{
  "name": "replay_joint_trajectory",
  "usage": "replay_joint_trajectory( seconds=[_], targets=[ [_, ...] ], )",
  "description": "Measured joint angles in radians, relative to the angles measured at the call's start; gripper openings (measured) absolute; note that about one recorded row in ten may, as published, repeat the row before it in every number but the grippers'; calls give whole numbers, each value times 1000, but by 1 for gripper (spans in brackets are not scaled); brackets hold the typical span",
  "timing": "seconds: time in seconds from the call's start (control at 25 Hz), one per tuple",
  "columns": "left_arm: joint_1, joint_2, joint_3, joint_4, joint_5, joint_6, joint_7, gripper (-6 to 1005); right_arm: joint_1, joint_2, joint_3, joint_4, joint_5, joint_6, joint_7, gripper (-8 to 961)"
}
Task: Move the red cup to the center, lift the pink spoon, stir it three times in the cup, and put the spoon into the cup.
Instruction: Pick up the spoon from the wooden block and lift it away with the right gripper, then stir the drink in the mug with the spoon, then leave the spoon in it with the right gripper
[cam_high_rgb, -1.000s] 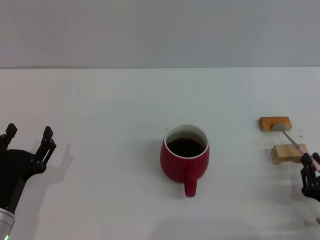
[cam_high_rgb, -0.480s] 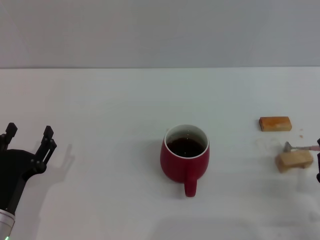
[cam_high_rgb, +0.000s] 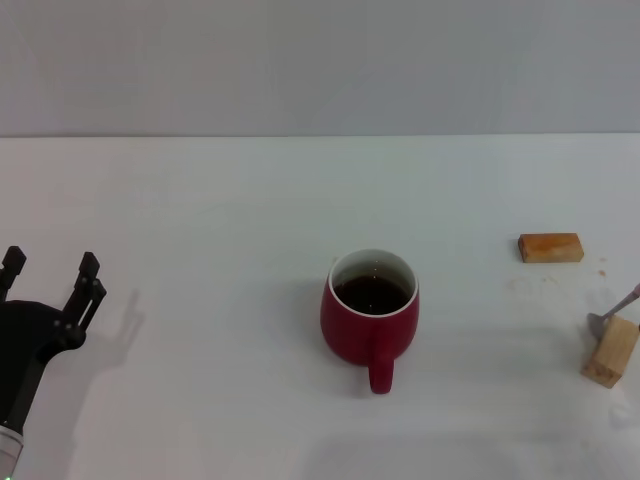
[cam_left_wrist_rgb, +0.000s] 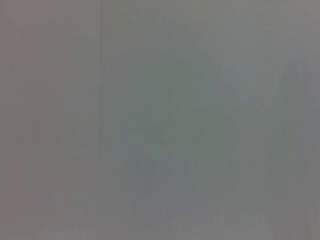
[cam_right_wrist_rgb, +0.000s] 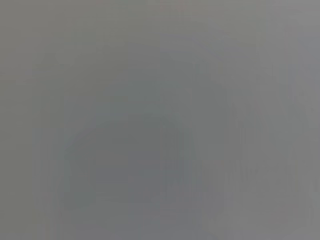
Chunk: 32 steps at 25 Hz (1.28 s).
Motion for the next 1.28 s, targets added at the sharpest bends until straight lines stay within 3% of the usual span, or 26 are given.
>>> replay_joint_trajectory(
  seconds=[0.52,1.28],
  targets=[
    [2,3,0,3,-2,1,-11,815,29,-2,-4,53,-3,-146,6,-2],
    [5,3,-3,3,-8,0,-11,815,213,-1,-59,130,-85,-135,61,-1]
  ],
)
